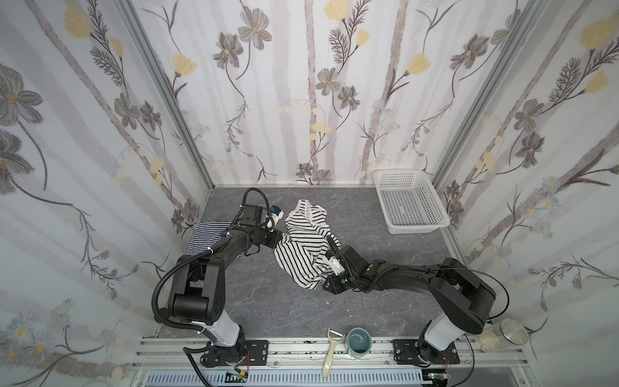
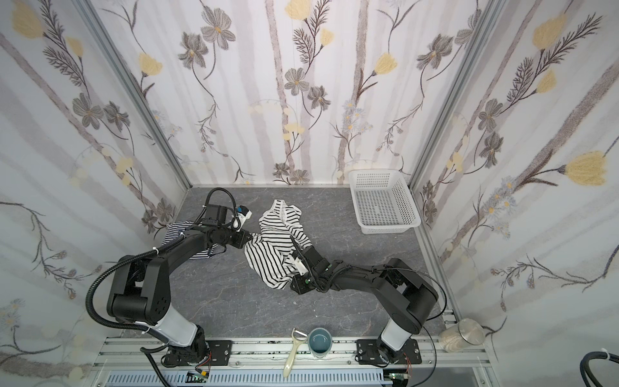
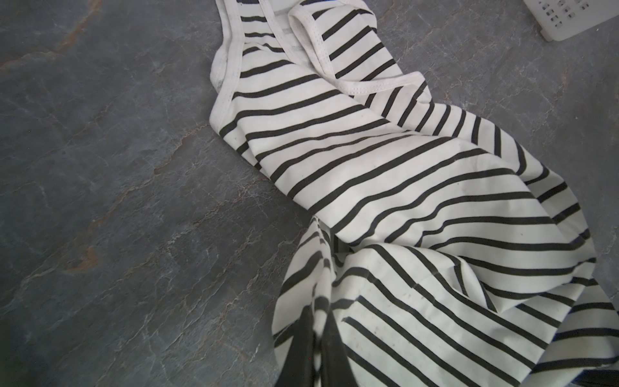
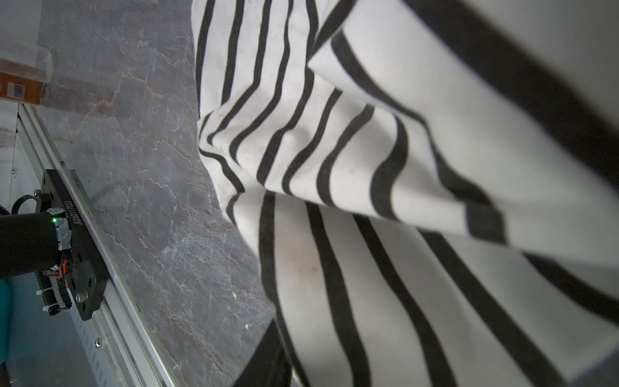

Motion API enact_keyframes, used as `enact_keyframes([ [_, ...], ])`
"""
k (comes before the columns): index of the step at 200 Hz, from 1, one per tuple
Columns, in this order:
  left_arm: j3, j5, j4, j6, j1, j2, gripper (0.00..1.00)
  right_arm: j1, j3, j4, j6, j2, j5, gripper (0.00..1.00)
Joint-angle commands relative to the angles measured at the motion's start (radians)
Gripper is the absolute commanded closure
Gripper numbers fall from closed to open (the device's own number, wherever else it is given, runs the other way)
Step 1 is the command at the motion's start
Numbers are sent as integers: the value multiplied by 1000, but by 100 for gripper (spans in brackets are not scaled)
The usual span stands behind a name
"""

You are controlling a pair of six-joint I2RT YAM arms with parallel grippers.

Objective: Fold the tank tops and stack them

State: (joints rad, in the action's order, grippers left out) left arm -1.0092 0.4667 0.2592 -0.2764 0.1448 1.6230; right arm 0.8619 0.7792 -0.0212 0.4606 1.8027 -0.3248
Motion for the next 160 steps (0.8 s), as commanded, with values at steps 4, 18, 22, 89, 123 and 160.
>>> enact_keyframes([
  [4, 2, 7, 0, 5, -5, -13, 100, 0, -12, 72, 32, -8, 34, 79],
  [18, 1, 7, 0, 5, -7, -21, 100, 0, -18, 74, 46, -20, 48, 90],
  [22, 3, 7, -1, 5, -8, -24, 100, 0, -18, 74, 50, -25, 52, 96],
  [89, -139, 41, 136, 61, -15, -81, 100, -129, -32, 76, 106, -273, -112, 100],
  [123, -254, 102, 184, 95, -43, -128, 100, -278, 43, 153, 202, -404, -320, 100],
  [160, -437, 141, 196, 159, -68, -152, 100, -462, 128, 280, 370, -477, -492, 100],
])
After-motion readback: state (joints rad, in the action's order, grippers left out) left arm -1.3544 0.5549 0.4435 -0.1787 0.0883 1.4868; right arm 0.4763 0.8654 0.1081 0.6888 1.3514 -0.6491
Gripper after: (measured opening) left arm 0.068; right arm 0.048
